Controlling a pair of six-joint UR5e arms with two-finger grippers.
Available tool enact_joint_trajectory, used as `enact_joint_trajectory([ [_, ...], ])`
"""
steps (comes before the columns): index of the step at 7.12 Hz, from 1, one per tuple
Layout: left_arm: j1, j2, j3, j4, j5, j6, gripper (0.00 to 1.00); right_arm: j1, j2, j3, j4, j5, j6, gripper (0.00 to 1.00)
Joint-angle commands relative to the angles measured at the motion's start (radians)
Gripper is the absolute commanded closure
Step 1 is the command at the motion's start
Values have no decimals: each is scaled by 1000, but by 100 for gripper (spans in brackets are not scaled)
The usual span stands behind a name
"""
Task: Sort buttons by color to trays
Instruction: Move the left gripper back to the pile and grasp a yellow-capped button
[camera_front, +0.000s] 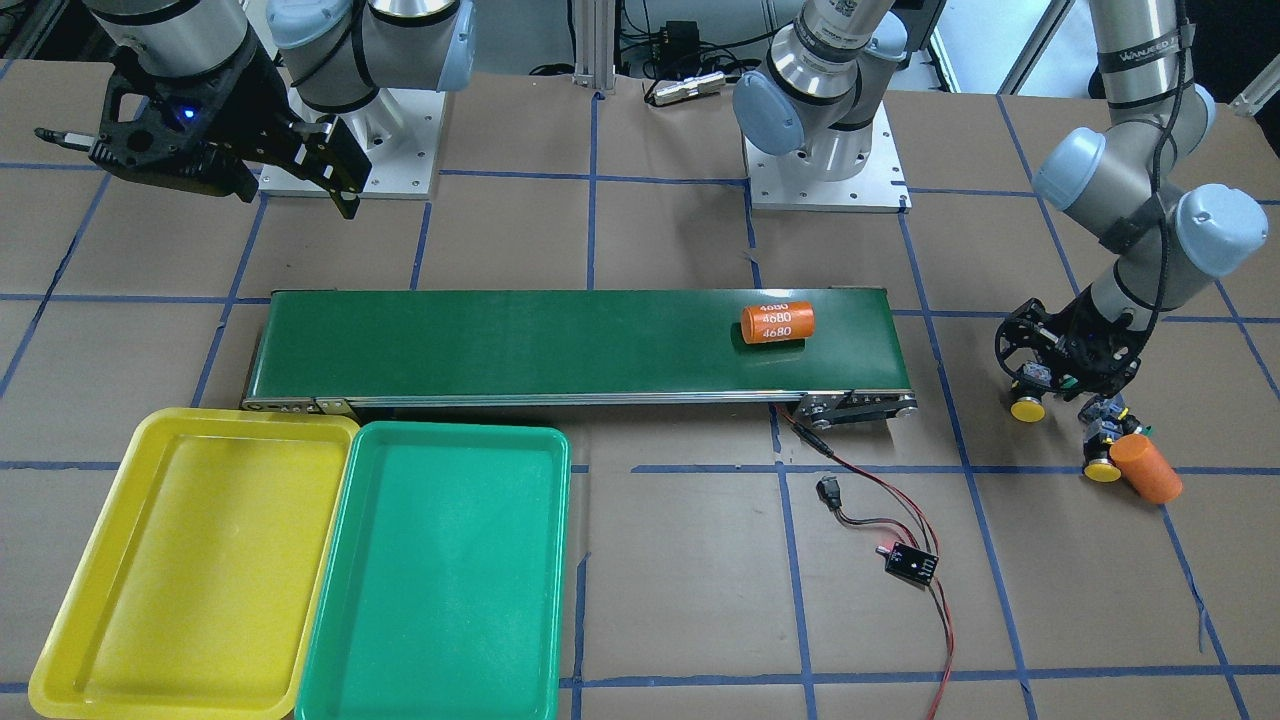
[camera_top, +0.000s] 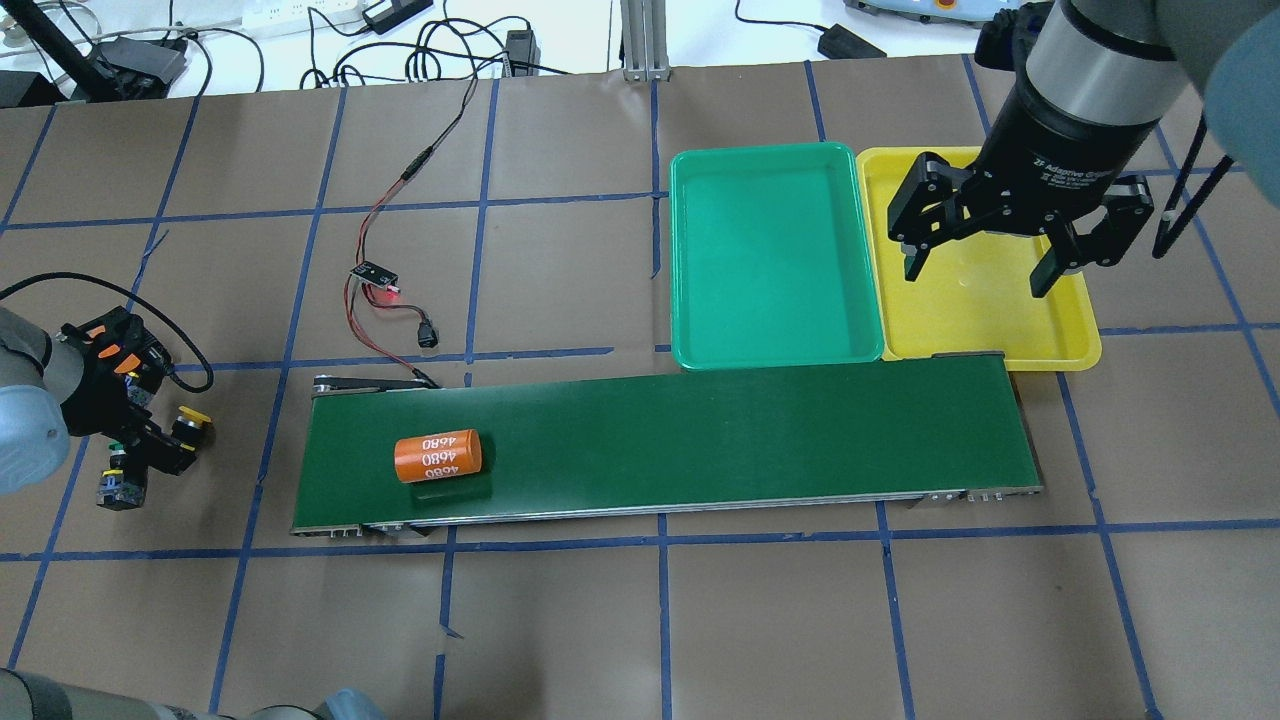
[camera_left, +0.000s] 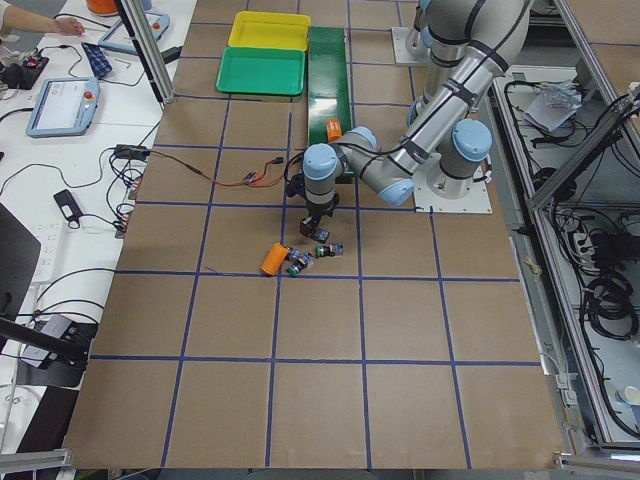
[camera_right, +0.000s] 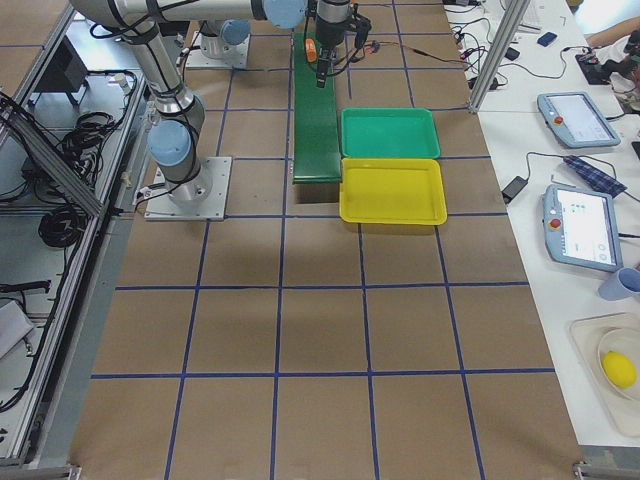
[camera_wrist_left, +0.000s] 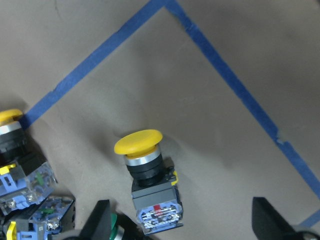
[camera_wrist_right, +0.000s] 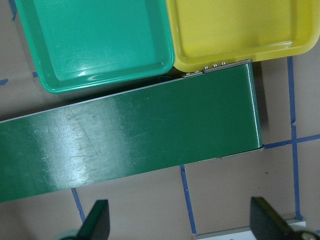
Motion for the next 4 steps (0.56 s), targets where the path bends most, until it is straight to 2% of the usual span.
enact_joint_trajectory([
  [1, 29, -49, 1, 14, 0, 2, 13, -2, -5, -1, -3, -4, 2, 0],
  [3, 29, -52, 6, 14, 2, 2, 77, -2, -2, 1, -3, -2, 2, 0],
  [4, 29, -40, 15, 3, 8, -1, 92, -2, -4, 1, 3, -1, 32, 0],
])
